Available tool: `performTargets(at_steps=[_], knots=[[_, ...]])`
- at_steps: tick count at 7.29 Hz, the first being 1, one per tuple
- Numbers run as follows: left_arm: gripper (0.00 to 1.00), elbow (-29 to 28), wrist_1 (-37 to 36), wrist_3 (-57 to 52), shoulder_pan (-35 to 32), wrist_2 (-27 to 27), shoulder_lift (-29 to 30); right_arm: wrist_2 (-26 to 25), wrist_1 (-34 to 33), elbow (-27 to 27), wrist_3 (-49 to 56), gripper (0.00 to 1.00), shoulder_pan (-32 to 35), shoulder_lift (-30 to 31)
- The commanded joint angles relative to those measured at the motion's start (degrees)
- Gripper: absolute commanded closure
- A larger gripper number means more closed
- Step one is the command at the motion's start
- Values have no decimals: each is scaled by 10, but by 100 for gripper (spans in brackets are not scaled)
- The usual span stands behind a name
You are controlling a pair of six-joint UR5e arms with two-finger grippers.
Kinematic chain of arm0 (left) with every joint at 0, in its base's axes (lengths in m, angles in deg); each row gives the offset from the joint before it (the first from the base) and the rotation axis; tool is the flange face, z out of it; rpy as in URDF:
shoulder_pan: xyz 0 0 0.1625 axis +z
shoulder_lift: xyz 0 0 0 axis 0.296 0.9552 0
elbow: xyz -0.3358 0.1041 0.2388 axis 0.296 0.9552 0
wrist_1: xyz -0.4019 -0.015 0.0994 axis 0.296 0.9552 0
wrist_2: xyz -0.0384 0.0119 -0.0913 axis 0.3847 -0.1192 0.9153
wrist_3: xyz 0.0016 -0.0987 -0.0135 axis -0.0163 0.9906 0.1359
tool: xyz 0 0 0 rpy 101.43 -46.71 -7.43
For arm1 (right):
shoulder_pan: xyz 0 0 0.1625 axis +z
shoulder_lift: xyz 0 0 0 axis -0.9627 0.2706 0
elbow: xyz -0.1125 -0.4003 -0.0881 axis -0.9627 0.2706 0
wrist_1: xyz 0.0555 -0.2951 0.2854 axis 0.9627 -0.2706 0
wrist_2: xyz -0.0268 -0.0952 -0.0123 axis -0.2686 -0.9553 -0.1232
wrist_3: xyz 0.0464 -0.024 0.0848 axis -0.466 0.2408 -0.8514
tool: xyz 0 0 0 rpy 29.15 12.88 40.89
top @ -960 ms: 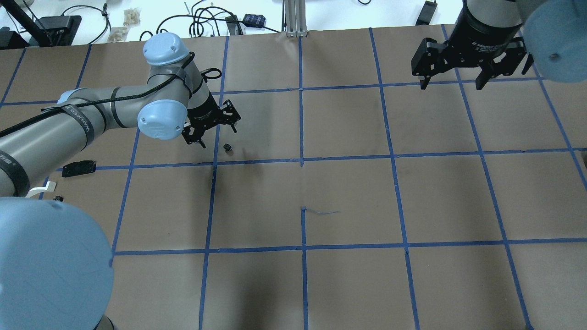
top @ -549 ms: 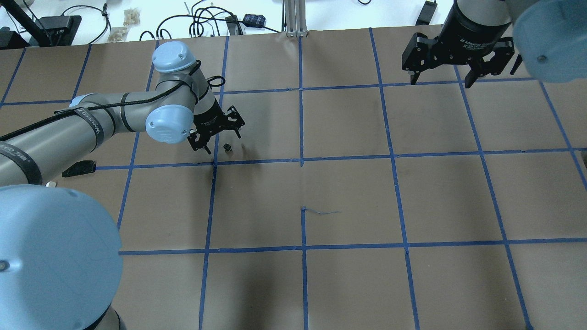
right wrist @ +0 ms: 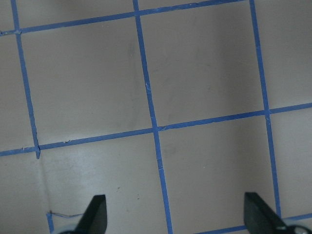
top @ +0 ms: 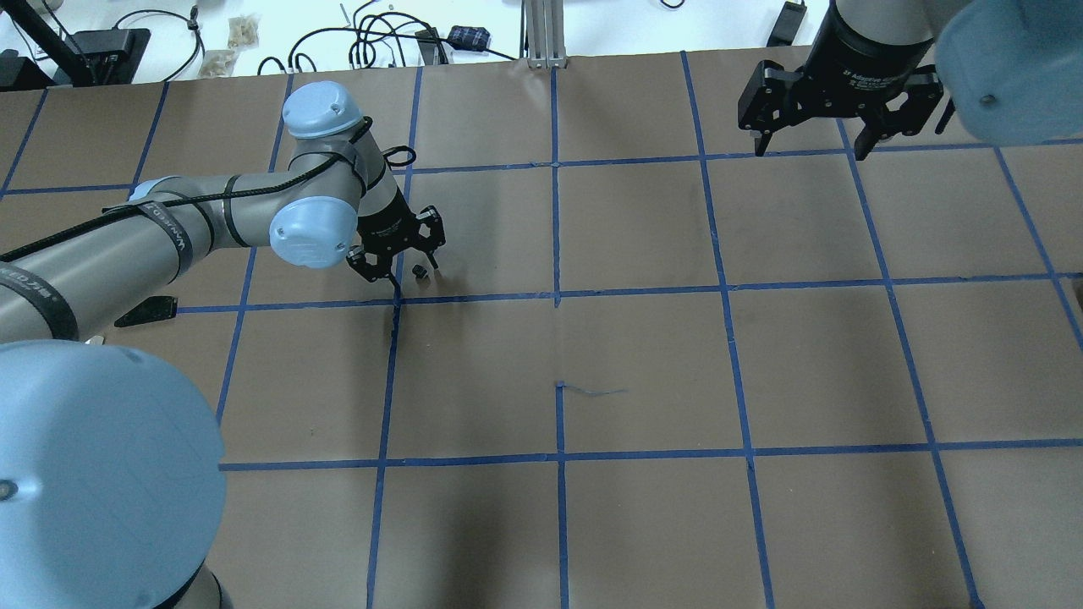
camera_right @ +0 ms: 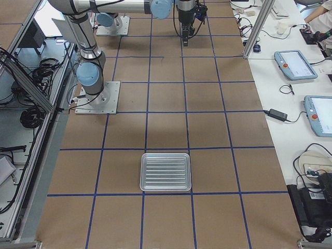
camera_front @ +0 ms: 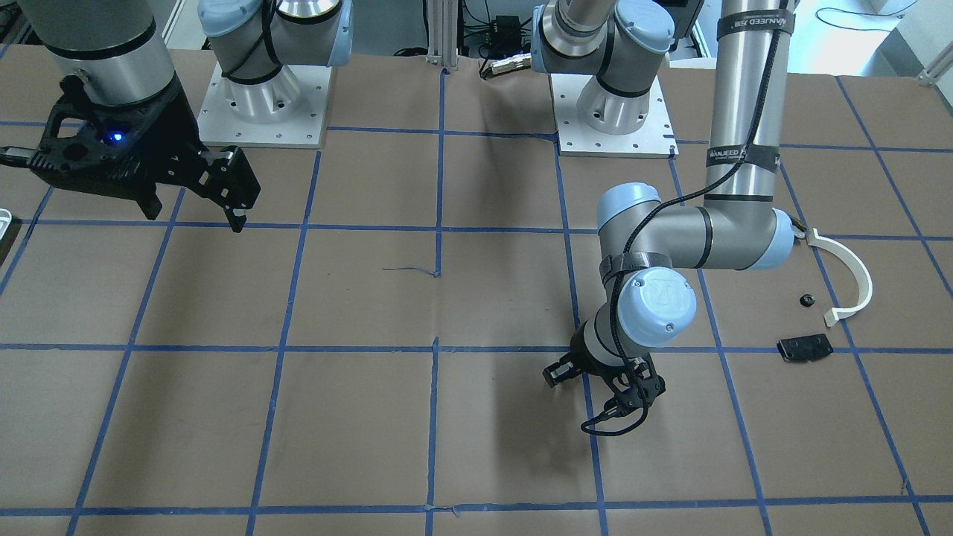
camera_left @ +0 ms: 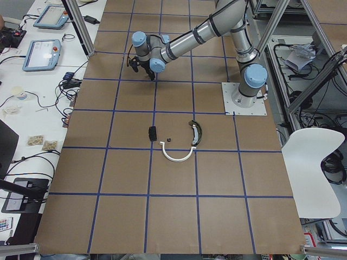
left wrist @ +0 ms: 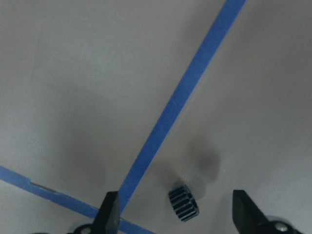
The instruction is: Place bearing gear from tray to pile
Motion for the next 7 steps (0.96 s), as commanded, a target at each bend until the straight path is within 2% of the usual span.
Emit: performTargets(at_steps=[1, 3, 4, 5, 6, 7], knots=[[100, 0, 3, -5, 0, -4, 0, 1, -12, -5, 2, 0, 0, -4], [100, -5, 5, -14, 0, -5, -4, -2, -14, -12, 3, 0, 0, 1], [100, -12, 24, -66, 8, -9, -20, 3, -15, -12, 2, 0, 1, 0], [100, -32, 56, -130, 29, -40, -31, 4, -14, -12, 2, 0, 1, 1], [100, -55, 112, -205, 55, -57, -48, 5, -14, -13, 3, 0, 1, 1], [100, -53, 125, -271, 82, -68, -69, 4, -15, -13, 3, 0, 1, 1]])
